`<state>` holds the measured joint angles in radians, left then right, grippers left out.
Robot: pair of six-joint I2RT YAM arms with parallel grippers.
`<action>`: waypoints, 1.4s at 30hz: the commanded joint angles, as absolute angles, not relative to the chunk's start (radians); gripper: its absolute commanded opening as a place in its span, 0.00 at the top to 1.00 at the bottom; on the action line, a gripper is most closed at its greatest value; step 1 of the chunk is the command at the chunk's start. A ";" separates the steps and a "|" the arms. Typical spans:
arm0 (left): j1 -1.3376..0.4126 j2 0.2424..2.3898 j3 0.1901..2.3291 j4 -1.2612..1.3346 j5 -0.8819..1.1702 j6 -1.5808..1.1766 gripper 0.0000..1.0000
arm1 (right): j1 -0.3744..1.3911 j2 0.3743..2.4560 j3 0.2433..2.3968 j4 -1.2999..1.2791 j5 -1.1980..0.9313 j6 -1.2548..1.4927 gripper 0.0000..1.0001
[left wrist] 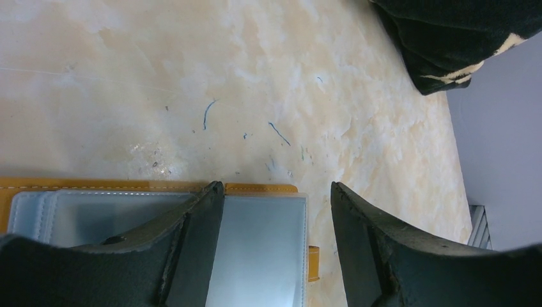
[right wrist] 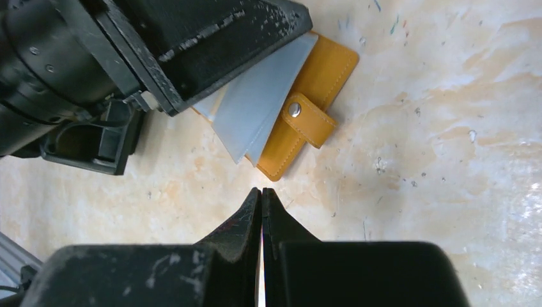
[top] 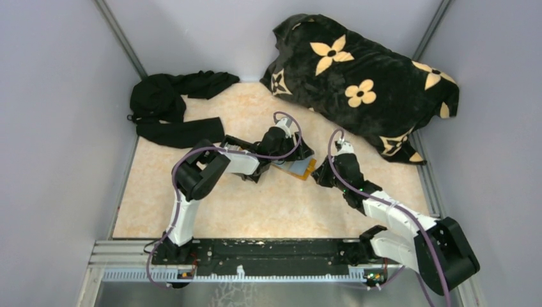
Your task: Take the credit cards out of the card holder
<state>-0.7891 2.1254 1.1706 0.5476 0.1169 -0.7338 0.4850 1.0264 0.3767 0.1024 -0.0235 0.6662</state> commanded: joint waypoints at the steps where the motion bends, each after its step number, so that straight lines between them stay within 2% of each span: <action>1: -0.784 2.162 1.165 0.497 0.126 -0.738 0.31 | 0.505 1.072 0.387 0.187 -0.037 0.686 1.00; 12: -0.784 2.157 1.154 0.497 0.127 -0.733 0.31 | 0.511 1.287 0.471 0.317 -0.076 0.669 1.00; 20: -0.784 2.175 1.167 0.494 0.132 -0.730 0.31 | 0.521 1.296 0.492 0.309 -0.068 0.653 1.00; 29: -0.783 2.150 1.150 0.503 0.139 -0.726 0.31 | 0.517 1.539 0.502 0.380 -0.027 0.667 1.00; 33: -0.784 2.116 1.143 0.498 0.127 -0.696 0.31 | 0.511 1.540 0.480 0.406 -0.032 0.709 1.00; 36: -0.786 2.069 1.136 0.484 0.104 -0.669 0.26 | 0.493 1.522 0.482 0.351 0.002 0.723 1.00; 42: -0.818 1.914 1.127 0.393 -0.079 -0.541 0.24 | 0.396 1.482 0.475 0.248 0.040 0.718 1.00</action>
